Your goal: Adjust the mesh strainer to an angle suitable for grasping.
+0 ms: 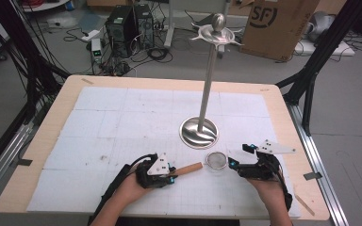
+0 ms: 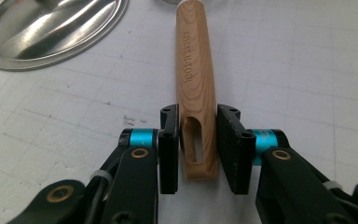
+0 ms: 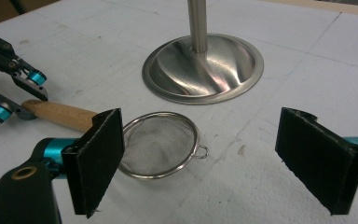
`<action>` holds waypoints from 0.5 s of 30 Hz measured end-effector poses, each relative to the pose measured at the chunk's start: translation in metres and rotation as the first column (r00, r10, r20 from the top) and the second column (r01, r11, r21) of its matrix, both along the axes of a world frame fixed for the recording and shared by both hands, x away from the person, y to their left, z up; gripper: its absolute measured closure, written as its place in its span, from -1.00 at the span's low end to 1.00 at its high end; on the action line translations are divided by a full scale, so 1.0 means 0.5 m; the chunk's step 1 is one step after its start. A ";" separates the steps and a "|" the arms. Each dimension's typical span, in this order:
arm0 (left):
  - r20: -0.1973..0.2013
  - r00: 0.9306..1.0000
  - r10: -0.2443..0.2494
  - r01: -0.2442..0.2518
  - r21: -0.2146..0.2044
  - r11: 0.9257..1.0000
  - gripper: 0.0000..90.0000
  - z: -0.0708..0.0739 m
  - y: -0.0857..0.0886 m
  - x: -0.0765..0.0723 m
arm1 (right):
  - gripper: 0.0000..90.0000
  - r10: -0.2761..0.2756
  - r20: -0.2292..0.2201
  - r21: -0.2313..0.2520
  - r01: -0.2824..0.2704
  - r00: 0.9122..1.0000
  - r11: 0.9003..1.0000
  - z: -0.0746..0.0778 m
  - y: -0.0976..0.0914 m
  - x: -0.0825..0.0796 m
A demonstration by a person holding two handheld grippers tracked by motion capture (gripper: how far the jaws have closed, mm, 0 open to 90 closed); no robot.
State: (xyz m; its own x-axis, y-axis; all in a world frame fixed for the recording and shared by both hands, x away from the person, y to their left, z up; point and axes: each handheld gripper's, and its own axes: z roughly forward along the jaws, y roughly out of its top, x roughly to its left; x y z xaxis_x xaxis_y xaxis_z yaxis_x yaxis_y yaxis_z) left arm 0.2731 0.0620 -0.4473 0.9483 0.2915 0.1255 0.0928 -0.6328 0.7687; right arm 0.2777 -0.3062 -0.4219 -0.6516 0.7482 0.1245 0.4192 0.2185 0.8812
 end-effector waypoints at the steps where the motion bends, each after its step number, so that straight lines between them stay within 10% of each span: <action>1: -0.001 1.000 -0.001 0.001 0.000 1.000 0.57 0.000 0.000 0.001 | -0.68 0.001 0.002 0.001 -0.001 1.000 1.000 0.000 0.000 0.000; 15: 0.015 0.986 0.165 -0.165 0.006 0.986 0.29 0.002 0.020 0.026 | -0.68 -0.002 0.004 0.005 0.002 1.000 1.000 0.003 -0.003 -0.001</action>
